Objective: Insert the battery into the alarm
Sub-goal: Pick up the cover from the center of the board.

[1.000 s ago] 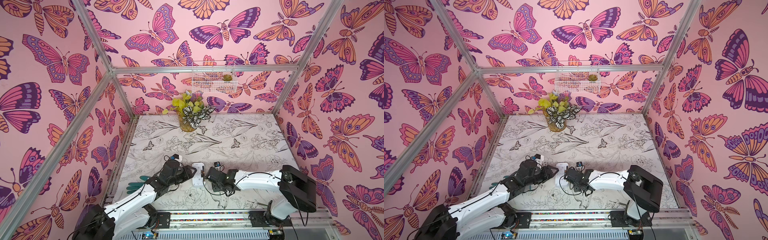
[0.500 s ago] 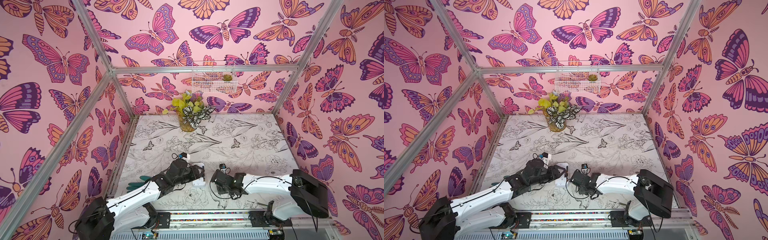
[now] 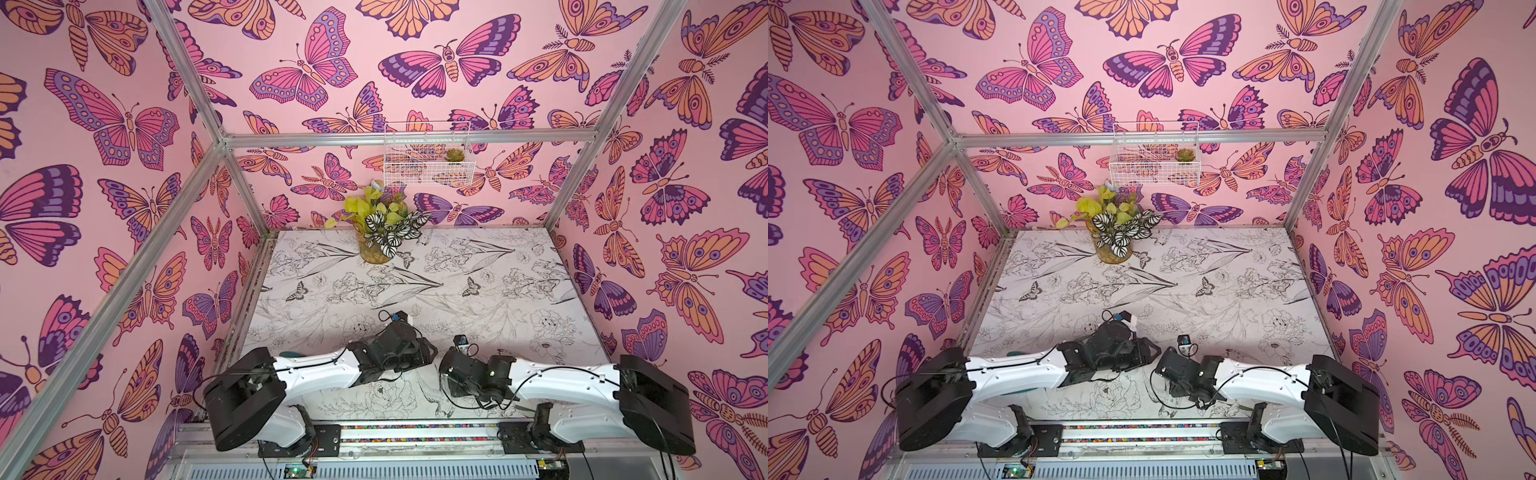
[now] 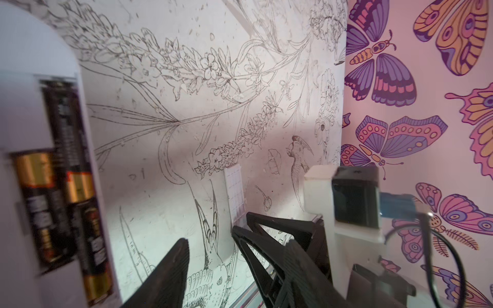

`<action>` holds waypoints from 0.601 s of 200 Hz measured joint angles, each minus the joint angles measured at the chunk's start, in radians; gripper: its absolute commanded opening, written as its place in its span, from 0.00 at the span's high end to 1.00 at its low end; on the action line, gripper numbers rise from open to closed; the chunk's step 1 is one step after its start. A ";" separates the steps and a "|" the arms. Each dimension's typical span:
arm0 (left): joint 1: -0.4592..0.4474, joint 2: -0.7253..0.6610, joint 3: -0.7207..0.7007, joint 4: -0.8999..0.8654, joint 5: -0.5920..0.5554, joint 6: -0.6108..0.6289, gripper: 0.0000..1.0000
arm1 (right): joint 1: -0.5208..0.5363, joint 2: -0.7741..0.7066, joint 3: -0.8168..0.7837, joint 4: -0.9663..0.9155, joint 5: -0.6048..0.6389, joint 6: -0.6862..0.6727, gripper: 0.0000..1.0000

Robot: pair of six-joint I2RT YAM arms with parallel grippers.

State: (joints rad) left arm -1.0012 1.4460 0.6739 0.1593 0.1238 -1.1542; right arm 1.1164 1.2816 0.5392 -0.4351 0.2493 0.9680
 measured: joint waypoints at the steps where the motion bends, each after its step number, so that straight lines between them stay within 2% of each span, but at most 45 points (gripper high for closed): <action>1: -0.001 0.003 0.002 0.000 0.000 -0.001 0.42 | 0.000 -0.001 -0.001 0.000 0.000 0.000 0.73; 120: -0.067 0.288 0.157 0.021 0.015 -0.060 0.46 | 0.000 -0.098 -0.072 0.055 -0.009 0.016 0.73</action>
State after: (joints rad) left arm -1.0679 1.7344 0.8310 0.1806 0.1390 -1.2140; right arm 1.1164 1.1835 0.4675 -0.3801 0.2405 0.9844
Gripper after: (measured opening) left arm 0.543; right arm 0.275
